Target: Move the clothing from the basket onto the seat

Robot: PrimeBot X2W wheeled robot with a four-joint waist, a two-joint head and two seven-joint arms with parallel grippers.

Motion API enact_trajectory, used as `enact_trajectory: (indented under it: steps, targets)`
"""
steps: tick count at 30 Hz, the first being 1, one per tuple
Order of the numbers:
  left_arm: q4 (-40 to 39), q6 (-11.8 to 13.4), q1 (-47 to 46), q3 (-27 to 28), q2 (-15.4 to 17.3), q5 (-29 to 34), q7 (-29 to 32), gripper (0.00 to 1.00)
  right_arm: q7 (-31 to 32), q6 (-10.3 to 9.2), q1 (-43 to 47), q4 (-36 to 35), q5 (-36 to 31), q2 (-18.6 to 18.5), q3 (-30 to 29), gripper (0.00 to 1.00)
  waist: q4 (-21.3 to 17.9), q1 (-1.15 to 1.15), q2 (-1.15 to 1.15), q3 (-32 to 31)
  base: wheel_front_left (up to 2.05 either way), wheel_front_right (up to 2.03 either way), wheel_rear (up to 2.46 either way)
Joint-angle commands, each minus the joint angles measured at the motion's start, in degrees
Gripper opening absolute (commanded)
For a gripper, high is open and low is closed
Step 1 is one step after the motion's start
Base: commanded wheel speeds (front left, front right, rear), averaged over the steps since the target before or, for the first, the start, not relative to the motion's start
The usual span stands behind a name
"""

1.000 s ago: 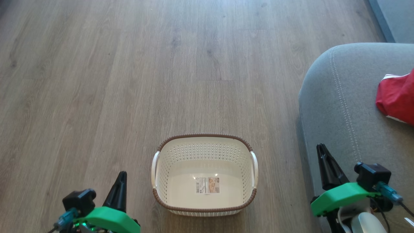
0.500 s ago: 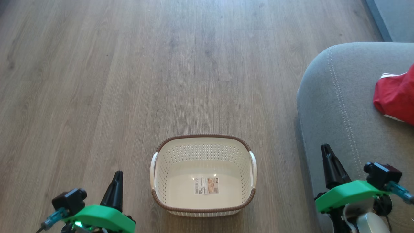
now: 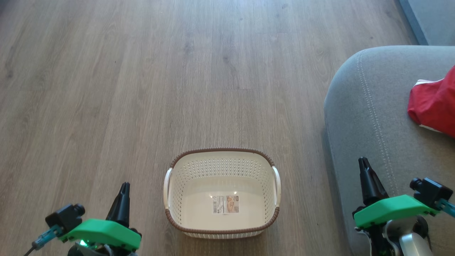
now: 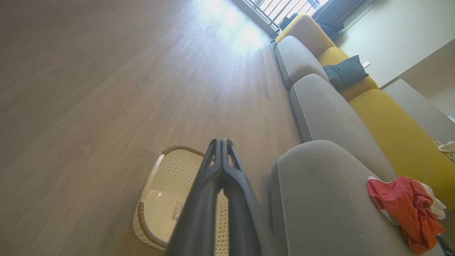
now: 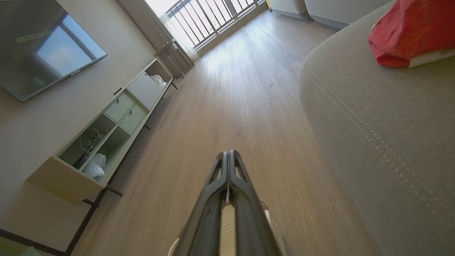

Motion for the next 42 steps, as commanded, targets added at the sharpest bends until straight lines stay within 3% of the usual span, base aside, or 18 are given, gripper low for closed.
enact_trajectory:
  steps: [1,42]
  targets:
    - [-2.04,-0.5,-2.88,1.13,0.01,-1.38,0.39,0.0,0.43,-0.01,-2.64,-2.02,1.58,-0.34,0.13,0.0,-0.03,0.0,0.0,-0.01,0.0,0.0,0.0]
    - [-2.26,-2.02,-5.28,5.06,0.0,-27.05,7.33,0.0,7.3,-0.01,-3.6,-2.12,30.17,-0.3,-2.32,0.0,-1.42,0.0,0.0,-0.28,0.0,0.0,0.0]
